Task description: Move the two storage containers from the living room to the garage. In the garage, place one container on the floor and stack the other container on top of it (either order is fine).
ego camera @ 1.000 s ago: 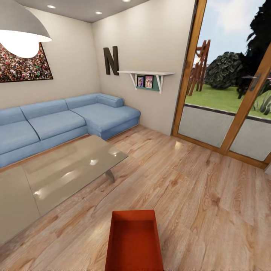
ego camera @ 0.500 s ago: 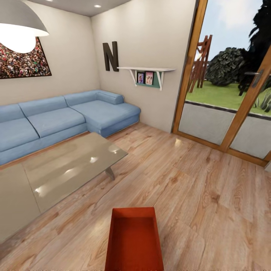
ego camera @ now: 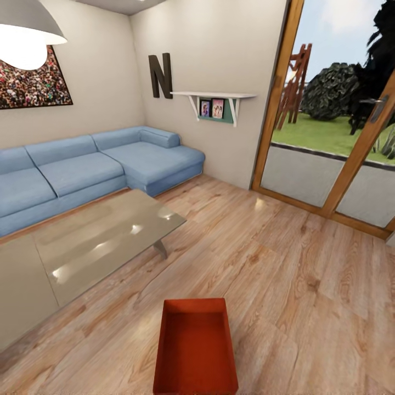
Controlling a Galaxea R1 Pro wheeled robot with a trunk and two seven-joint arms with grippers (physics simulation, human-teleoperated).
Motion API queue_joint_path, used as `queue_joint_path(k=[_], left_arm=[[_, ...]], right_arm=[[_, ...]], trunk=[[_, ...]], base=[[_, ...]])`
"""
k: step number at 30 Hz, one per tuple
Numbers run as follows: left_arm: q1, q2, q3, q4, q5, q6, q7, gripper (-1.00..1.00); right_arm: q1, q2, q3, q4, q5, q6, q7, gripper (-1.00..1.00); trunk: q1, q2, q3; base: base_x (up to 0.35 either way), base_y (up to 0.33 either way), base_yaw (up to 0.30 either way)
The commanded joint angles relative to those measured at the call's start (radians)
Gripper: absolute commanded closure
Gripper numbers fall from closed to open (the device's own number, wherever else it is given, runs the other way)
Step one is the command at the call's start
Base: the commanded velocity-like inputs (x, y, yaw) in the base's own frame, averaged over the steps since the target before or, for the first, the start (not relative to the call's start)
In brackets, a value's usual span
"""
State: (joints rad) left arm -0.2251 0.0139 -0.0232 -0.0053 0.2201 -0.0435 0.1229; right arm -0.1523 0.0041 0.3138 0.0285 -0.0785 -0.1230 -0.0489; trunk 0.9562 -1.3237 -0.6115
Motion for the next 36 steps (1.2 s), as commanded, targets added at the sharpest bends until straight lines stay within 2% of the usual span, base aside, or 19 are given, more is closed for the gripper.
queue_joint_path(k=[1, 36], left_arm=[[0.0, 0.0, -0.003, 0.001, 0.007, -0.003, 0.001, -1.0], [0.0, 0.0, -0.003, 0.001, 0.007, -0.003, 0.001, -1.0]], right_arm=[[-0.001, 0.0, 0.008, 0.003, -0.008, -0.006, -0.003, -1.0], [-0.001, -0.003, 0.008, 0.003, -0.011, 0.002, 0.006, -1.0]], trunk=[[0.0, 0.0, -0.002], [0.0, 0.0, -0.058]], base=[[0.0, 0.0, 0.0], [0.0, 0.0, 0.0]])
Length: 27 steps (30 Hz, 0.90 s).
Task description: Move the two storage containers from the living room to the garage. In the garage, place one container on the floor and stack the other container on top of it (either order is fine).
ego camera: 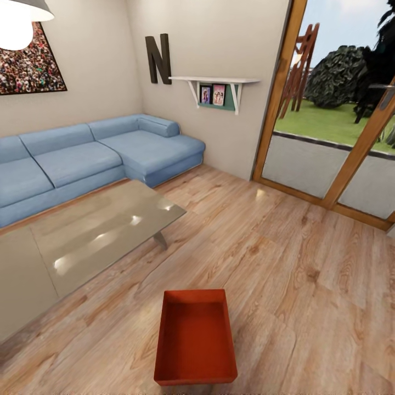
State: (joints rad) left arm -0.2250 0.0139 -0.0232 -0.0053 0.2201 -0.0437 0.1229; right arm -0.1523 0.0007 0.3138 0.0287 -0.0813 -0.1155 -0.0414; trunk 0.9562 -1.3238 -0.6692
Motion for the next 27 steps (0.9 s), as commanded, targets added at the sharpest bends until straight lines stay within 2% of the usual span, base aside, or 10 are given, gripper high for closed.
queue_joint_path(k=[1, 27], left_arm=[[0.0, 0.0, -0.003, 0.001, 0.007, -0.003, 0.001, -1.0], [-0.001, 0.0, -0.003, 0.001, 0.007, -0.004, 0.001, -1.0]], right_arm=[[-0.001, 0.0, 0.008, 0.003, -0.009, -0.006, -0.001, -1.0], [-0.001, 0.003, 0.009, 0.003, -0.014, -0.004, -0.018, -1.0]], trunk=[[0.0, 0.0, -0.002], [0.0, 0.0, -0.044]], base=[[0.0, 0.0, 0.0], [0.0, 0.0, 0.0]])
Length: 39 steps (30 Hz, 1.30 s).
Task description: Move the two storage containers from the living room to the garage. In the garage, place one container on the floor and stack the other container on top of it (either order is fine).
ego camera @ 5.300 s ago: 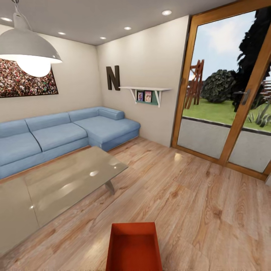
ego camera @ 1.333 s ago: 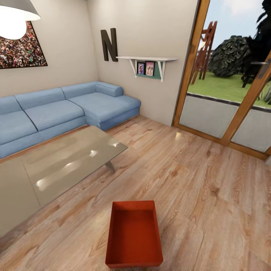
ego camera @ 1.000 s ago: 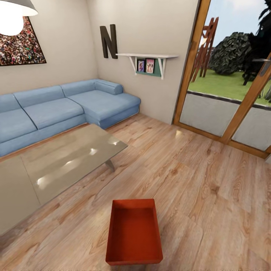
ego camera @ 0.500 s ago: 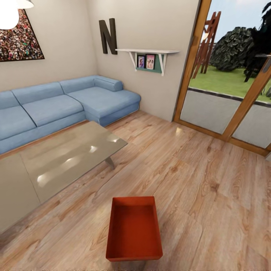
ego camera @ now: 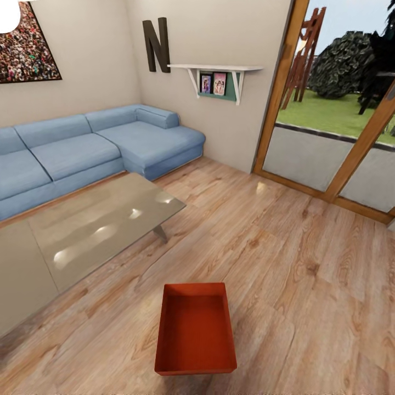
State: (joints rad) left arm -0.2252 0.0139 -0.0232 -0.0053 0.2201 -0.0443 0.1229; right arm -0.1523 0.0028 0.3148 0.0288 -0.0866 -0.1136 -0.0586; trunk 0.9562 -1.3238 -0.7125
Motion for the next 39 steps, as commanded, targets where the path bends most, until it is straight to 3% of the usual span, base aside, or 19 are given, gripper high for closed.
queue_joint_path(k=[1, 39], left_arm=[[0.0, 0.0, -0.003, 0.001, 0.007, -0.003, 0.001, -1.0], [0.0, 0.0, -0.003, 0.001, 0.007, -0.003, 0.001, -1.0]], right_arm=[[-0.001, 0.0, 0.008, 0.003, -0.009, -0.006, -0.001, -1.0], [-0.001, -0.001, 0.007, 0.003, -0.012, -0.005, -0.001, -1.0]], trunk=[[0.0, 0.0, -0.002], [0.0, 0.0, -0.063]], base=[[0.0, 0.0, 0.0], [0.0, 0.0, 0.0]])
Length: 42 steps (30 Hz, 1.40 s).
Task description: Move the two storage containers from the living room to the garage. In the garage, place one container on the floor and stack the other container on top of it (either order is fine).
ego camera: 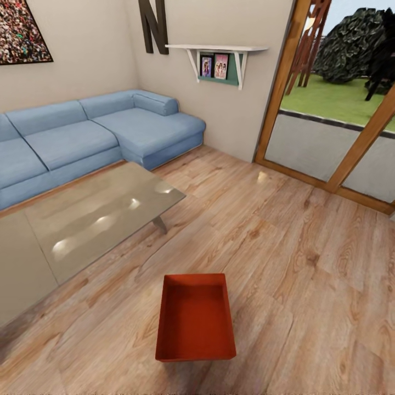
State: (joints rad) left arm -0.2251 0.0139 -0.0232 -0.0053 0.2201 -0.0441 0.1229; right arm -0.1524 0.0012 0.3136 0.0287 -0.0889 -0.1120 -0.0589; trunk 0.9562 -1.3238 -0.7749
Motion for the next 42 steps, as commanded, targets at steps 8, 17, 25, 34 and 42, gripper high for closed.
queue_joint_path(k=[8, 17, 25, 34, 42], left_arm=[[-0.001, 0.0, -0.003, 0.001, 0.007, -0.003, 0.001, -1.0], [0.0, 0.0, -0.003, 0.001, 0.007, -0.003, 0.001, -1.0], [0.0, 0.0, -0.003, 0.001, 0.007, -0.003, 0.001, -1.0], [0.0, 0.0, -0.003, 0.001, 0.007, -0.003, 0.001, -1.0], [0.0, 0.0, -0.003, 0.001, 0.007, -0.003, 0.001, -1.0]], right_arm=[[-0.001, 0.0, 0.008, 0.003, -0.009, -0.006, -0.001, -1.0], [-0.001, 0.0, 0.008, 0.003, -0.009, -0.007, -0.001, -1.0], [-0.001, -0.001, 0.009, 0.003, -0.008, -0.007, 0.0, -1.0], [-0.001, -0.003, 0.008, 0.003, -0.009, -0.006, 0.004, -1.0], [-0.001, -0.002, 0.007, 0.003, -0.006, -0.007, 0.013, -1.0]], trunk=[[0.0, 0.0, -0.013], [0.0, 0.0, -0.028], [0.0, 0.0, -0.041], [0.0, 0.0, -0.048], [0.0, 0.0, -0.048]], base=[[0.0, 0.0, 0.0], [0.0, 0.0, 0.0], [0.0, 0.0, 0.0], [0.0, 0.0, 0.0], [0.0, 0.0, 0.0]])
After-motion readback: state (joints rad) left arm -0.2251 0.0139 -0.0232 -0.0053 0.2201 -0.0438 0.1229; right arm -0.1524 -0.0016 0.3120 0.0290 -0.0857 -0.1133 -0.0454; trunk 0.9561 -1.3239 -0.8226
